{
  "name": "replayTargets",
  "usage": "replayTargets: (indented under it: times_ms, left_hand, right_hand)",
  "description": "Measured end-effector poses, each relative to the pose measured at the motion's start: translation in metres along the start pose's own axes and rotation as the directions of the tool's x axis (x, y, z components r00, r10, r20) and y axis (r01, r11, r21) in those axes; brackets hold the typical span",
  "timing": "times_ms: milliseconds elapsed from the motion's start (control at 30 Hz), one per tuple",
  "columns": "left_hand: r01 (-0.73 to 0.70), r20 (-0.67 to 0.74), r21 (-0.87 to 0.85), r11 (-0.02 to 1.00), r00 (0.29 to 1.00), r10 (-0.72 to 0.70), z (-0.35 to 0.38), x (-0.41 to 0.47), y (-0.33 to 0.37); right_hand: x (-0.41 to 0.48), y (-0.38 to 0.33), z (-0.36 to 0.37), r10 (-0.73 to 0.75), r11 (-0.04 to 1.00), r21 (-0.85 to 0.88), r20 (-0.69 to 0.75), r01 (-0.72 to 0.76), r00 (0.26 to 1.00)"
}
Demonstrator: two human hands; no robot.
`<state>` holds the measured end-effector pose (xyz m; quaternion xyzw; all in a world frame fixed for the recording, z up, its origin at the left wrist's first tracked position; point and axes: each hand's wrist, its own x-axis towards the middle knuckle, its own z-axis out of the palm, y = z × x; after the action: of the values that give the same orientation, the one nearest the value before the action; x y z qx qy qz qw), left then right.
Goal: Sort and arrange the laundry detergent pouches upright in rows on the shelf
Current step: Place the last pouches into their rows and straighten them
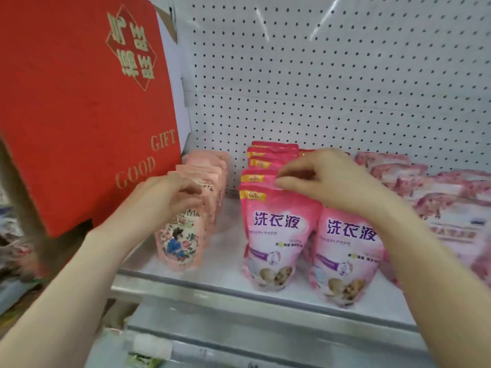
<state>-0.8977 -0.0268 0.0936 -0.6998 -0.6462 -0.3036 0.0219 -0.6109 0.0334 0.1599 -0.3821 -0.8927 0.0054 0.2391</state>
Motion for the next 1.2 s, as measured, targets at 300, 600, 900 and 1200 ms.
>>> replayTargets:
  times_ms: [300,600,900,1200]
  left_hand:
    - [-0.021,-0.015,0.222,0.975,1.000,0.025,0.015,-0.003,-0.032]
    - [-0.062,0.093,0.192,0.980,0.995,0.044,0.008,0.004,-0.030]
    - [-0.077,-0.084,0.102,0.992,0.993,0.085,-0.007,0.015,-0.016]
    - [-0.052,0.151,0.172,0.984,0.988,0.026,0.002,0.053,-0.024]
  right_hand:
    - [-0.007,-0.016,0.047,0.067,0.992,-0.103,-0.074,-0.075,0.995]
    - [-0.009,-0.024,0.045,0.129,0.985,-0.111,-0.046,-0.134,0.991]
    - [-0.013,-0.020,0.048,0.095,0.989,-0.109,-0.070,-0.102,0.993]
    - [-0.016,-0.019,0.052,0.089,0.984,-0.144,-0.098,-0.102,0.991]
